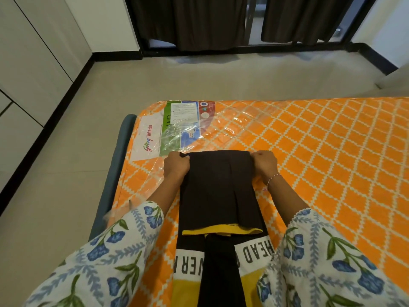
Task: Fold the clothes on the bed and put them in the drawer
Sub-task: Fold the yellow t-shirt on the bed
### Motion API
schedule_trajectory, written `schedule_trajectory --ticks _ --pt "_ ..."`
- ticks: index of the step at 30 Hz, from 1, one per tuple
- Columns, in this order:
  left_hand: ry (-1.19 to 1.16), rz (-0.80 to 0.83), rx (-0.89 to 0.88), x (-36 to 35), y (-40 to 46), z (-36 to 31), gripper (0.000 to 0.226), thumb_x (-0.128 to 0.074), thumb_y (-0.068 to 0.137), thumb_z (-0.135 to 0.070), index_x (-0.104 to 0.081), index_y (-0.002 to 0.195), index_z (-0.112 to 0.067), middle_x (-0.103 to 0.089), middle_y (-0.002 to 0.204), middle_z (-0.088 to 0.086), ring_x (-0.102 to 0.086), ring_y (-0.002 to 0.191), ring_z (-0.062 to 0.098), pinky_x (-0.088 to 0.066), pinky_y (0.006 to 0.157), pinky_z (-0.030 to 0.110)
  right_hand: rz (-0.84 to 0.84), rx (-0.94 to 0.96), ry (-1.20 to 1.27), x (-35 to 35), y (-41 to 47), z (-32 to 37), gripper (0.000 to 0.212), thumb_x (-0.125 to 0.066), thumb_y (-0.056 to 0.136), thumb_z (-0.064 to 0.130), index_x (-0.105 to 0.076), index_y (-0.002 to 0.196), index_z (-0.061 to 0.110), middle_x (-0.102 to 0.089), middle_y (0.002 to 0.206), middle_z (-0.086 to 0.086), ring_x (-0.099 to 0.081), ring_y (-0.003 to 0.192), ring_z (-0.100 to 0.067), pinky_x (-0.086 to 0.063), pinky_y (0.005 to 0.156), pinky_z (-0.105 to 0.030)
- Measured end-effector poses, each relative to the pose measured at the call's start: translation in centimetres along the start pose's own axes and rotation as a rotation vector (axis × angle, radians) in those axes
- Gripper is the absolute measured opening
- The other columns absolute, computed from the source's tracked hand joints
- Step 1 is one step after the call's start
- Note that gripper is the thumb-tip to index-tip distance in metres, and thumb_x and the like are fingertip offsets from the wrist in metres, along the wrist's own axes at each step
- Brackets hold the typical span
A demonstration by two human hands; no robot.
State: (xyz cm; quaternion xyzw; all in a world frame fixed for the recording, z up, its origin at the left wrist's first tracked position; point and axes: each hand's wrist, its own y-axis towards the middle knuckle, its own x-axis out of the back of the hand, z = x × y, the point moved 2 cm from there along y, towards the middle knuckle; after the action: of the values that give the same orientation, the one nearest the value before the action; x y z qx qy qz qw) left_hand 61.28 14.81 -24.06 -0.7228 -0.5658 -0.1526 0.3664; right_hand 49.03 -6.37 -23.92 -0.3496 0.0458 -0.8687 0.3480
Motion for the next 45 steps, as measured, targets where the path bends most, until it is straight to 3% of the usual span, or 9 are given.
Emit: schedule_trajectory --ticks 10,12,17,22,26,32,37,41,45 --pt "-0.007 0.085 0.077 1.0 -2.9 1.5 0.052 -0.057 0.088 -0.052 -0.058 0.107 -0.003 -0.061 0.103 0.014 -0.062 0.095 0.032 -0.052 0.072 0.036 0.109 -0.181 0.248 -0.2 -3.9 -0.9 0.059 -0.044 0.091 0.061 -0.055 0.080 0.004 -0.053 0.079 -0.008 -0.054 0.074 -0.023 -0.042 0.066 -0.031" --pt "-0.012 0.143 0.060 0.5 -4.4 2.8 0.037 -0.062 0.088 -0.039 -0.056 0.098 -0.004 -0.061 0.096 0.014 -0.063 0.084 0.030 -0.054 0.061 0.034 0.165 -0.175 0.177 0.1 -5.2 -2.3 0.048 -0.058 0.089 0.049 -0.054 0.075 0.004 -0.055 0.078 -0.010 -0.052 0.070 -0.022 -0.041 0.066 -0.032" --pt "-0.064 -0.011 -0.011 0.9 -7.0 3.4 0.035 -0.043 0.099 -0.032 -0.056 0.108 -0.001 -0.062 0.108 0.022 -0.060 0.097 0.037 -0.048 0.083 0.042 -0.026 -0.124 0.168 1.2 -7.2 -4.6 0.053 -0.054 0.097 0.024 -0.038 0.048 0.009 -0.041 0.056 -0.009 -0.039 0.061 -0.025 -0.026 0.064 -0.037" --pt "0.070 0.169 0.017 1.0 -8.7 3.3 0.043 -0.060 0.090 -0.038 -0.060 0.108 0.001 -0.063 0.107 0.017 -0.061 0.101 0.034 -0.046 0.078 0.035 0.174 -0.186 0.140 1.6 -9.8 -4.0 0.048 -0.067 0.084 0.045 -0.053 0.068 0.002 -0.057 0.072 -0.013 -0.053 0.067 -0.027 -0.037 0.057 -0.031" --pt "-0.391 0.180 0.096 1.7 -9.6 3.0 0.027 -0.046 0.099 -0.030 -0.060 0.103 -0.007 -0.064 0.110 0.012 -0.060 0.096 0.027 -0.046 0.081 0.035 0.245 -0.192 0.212 2.1 -11.0 -4.6 0.043 -0.060 0.093 0.024 -0.058 0.096 -0.019 -0.064 0.101 -0.031 -0.062 0.089 -0.042 -0.049 0.070 -0.039" --pt "-0.013 0.313 -0.037 1.7 -12.2 3.9 0.034 -0.060 0.091 -0.018 -0.055 0.123 -0.007 -0.061 0.119 0.011 -0.058 0.109 0.031 -0.048 0.089 0.037 0.339 -0.173 0.130 2.0 -13.4 -4.2 0.037 -0.061 0.092 0.029 -0.062 0.109 -0.004 -0.064 0.096 -0.016 -0.061 0.078 -0.027 -0.052 0.058 -0.030" --pt "-0.387 0.202 0.154 2.2 -13.3 4.1 0.016 -0.040 0.097 -0.004 -0.048 0.111 -0.001 -0.051 0.080 0.011 -0.047 0.061 0.019 -0.038 0.047 0.027 0.346 -0.263 0.333 2.8 -14.0 -4.3 0.016 -0.048 0.100 0.014 -0.056 0.089 0.005 -0.051 0.062 -0.006 -0.047 0.033 -0.005 -0.043 0.035 -0.016" --pt "-0.024 0.201 -0.006 2.2 -13.8 5.7 0.026 -0.040 0.100 -0.010 -0.042 0.125 -0.004 -0.055 0.113 0.021 -0.053 0.080 0.024 -0.039 0.055 0.028 0.261 -0.164 -0.005 3.3 -14.0 -6.3 0.031 -0.056 0.096 0.017 -0.049 0.069 0.004 -0.053 0.053 -0.010 -0.051 0.031 -0.011 -0.042 0.034 -0.020" --pt "0.311 -0.008 -0.149 2.8 -14.9 5.5 0.034 -0.048 0.098 -0.022 -0.039 0.126 -0.008 -0.055 0.121 0.015 -0.055 0.107 0.029 -0.043 0.077 0.037 0.032 -0.005 -0.500 3.4 -14.1 -6.1 0.033 -0.050 0.097 0.032 -0.059 0.085 0.004 -0.061 0.084 -0.016 -0.060 0.077 -0.032 -0.037 0.059 -0.029"
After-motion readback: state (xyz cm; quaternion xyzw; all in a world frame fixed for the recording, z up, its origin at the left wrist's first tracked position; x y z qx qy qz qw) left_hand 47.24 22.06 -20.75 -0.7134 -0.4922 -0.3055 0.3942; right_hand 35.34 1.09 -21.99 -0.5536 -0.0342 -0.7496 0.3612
